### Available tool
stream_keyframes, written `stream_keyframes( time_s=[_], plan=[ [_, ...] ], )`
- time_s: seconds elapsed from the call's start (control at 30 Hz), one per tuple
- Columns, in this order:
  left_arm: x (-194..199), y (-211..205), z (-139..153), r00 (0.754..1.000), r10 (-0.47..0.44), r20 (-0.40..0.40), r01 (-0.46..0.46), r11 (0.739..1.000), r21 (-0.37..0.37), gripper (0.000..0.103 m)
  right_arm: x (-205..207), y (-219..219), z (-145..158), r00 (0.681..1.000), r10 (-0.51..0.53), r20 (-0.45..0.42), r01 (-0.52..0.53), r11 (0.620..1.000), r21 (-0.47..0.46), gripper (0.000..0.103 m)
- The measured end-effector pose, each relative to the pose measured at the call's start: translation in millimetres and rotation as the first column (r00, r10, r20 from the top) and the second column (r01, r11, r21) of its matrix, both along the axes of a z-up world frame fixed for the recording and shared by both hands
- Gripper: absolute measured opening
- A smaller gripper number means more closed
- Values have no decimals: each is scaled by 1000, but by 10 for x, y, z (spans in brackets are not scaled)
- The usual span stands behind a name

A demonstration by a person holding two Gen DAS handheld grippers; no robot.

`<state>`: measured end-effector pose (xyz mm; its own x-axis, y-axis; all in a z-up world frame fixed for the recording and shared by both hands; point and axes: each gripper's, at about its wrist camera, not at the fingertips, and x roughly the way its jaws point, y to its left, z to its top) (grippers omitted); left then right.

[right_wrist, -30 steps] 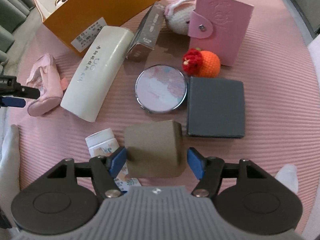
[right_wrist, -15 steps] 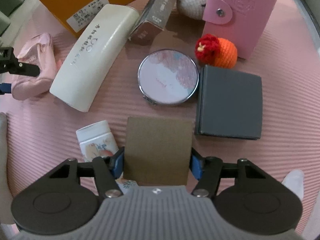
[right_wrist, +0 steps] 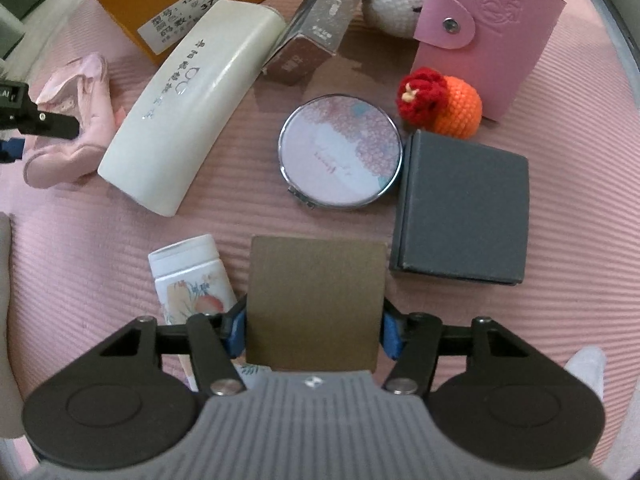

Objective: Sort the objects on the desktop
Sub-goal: 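Grasp the pink backpack with the left gripper while the right grasps the brown box, then carry the backpack and brown box over the orange shoebox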

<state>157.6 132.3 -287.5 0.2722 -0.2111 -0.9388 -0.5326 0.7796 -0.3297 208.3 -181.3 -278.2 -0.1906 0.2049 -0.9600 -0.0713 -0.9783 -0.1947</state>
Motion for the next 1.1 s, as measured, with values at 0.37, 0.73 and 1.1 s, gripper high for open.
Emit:
stream_keyframes(
  time_s=[0.37, 0.73, 1.1],
  plan=[
    [-19, 43, 238, 999, -27, 17, 28, 1000, -14, 16, 75, -43, 180, 1000, 15, -12, -15, 1000, 16, 63],
    [-153, 179, 884, 993, -108, 54, 105, 993, 54, 13, 165, -76, 694, 996, 55, -68, -53, 998, 24, 63],
    [171, 448, 2110, 972, -181, 151, 153, 971, 182, 13, 184, -198, 1408, 974, 134, -183, -127, 991, 49, 63]
  ],
)
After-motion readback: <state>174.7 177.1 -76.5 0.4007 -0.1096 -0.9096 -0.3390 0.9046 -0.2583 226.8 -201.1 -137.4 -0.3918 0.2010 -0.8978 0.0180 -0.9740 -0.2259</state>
